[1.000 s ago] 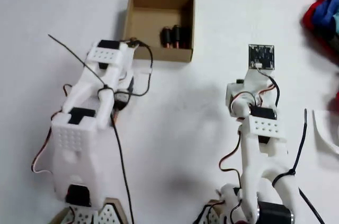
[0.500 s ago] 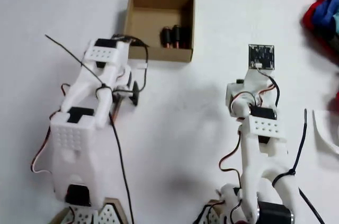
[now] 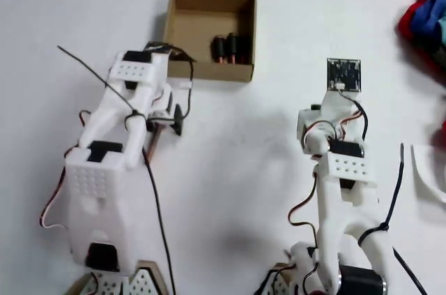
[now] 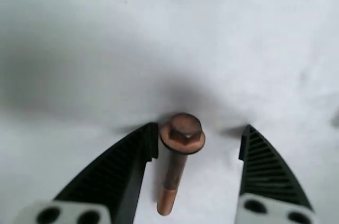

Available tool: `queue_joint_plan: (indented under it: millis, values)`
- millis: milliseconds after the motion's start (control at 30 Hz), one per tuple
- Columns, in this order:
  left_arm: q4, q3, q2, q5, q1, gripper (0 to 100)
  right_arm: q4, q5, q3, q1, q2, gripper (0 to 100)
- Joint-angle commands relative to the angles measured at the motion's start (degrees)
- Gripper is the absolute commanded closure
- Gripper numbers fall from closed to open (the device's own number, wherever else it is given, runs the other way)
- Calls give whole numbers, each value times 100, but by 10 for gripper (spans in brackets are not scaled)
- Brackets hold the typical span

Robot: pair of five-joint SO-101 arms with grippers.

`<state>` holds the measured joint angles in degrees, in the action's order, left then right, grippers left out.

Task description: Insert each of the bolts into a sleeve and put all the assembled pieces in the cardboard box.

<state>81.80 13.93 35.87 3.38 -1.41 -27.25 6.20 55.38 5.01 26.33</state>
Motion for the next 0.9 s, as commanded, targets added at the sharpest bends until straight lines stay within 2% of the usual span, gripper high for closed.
queue_joint_plan:
  millis: [0,133,267,367,567,867]
  values:
    - [18,-92,-35,62,-149,737,127,-44,-44,-31,286,979]
    - [35,-145,-35,62,-220,793,127,-44,-44,-31,286,979]
    - [9,-145,-18,62,-211,976,127,-44,-44,-31,286,979]
    - [-9,-110,185,62,-211,943,127,-44,-44,-31,286,979]
    - [35,57,765,70,-202,940,127,-44,-44,-31,286,979]
    - [923,1376,765,105,-211,977,127,-44,-44,-75,286,979]
